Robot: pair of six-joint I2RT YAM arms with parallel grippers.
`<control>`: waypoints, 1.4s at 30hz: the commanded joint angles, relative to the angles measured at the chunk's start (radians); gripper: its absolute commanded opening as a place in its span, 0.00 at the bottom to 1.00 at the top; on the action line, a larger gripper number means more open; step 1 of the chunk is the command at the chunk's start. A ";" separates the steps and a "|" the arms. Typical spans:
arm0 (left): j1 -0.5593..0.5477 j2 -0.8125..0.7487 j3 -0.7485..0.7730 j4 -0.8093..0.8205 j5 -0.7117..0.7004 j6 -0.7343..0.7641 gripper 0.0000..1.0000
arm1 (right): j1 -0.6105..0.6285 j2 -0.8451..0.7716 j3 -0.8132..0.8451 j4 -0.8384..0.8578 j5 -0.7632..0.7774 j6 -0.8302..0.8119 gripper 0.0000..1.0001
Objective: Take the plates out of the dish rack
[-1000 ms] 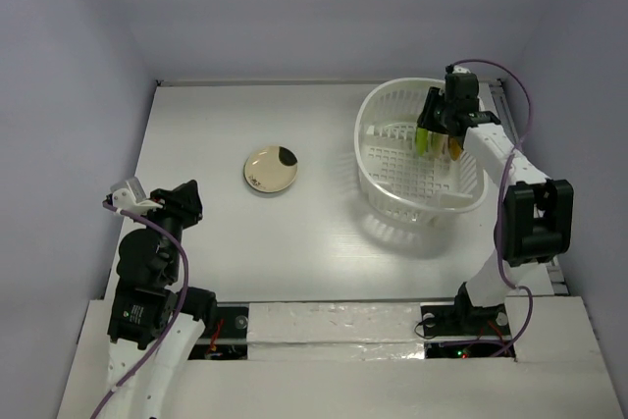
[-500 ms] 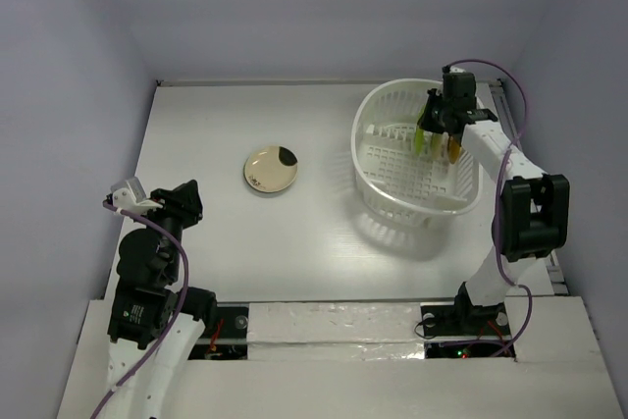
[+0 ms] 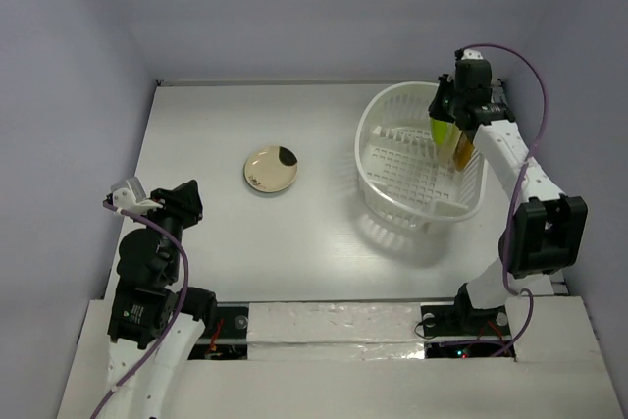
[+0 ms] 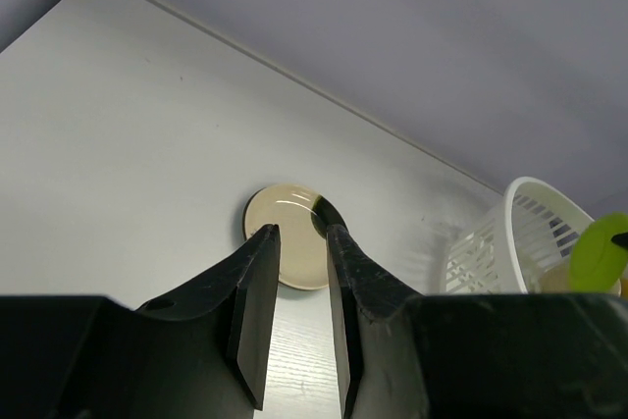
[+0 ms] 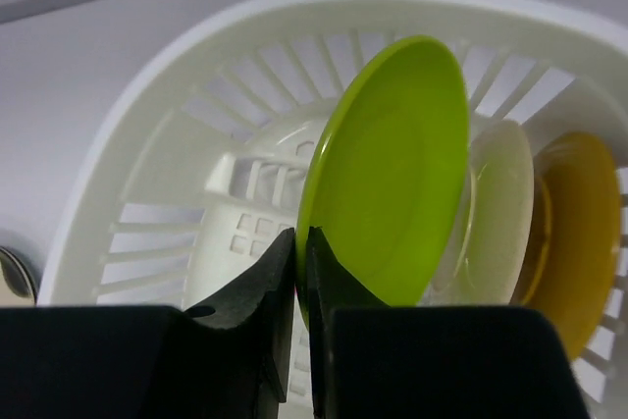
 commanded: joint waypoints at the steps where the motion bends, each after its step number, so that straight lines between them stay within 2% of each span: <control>1: 0.003 0.005 0.002 0.040 0.009 0.007 0.23 | -0.005 -0.036 0.064 0.013 0.024 -0.034 0.00; 6: 0.003 0.006 0.004 0.038 0.008 0.006 0.23 | -0.005 -0.080 0.031 0.082 -0.149 -0.048 0.00; 11: 0.003 0.006 0.002 0.040 0.008 0.006 0.23 | 0.096 -0.109 0.092 0.055 -0.189 -0.116 0.00; 19: 0.003 0.005 0.004 0.037 0.005 0.004 0.23 | 0.405 -0.054 0.237 0.003 -0.188 -0.166 0.00; 25: 0.003 -0.003 0.007 0.030 -0.011 0.003 0.23 | 0.612 0.150 0.420 -0.083 -0.117 -0.218 0.00; 29: 0.003 -0.007 0.011 0.026 -0.021 0.001 0.23 | 0.705 0.303 0.542 -0.117 -0.062 -0.283 0.00; 36: 0.003 -0.017 0.021 0.007 -0.058 -0.011 0.23 | 0.818 0.578 0.795 -0.236 0.051 -0.376 0.00; 42: 0.003 -0.020 0.021 0.006 -0.058 -0.013 0.23 | 0.867 0.702 0.830 -0.218 0.138 -0.409 0.00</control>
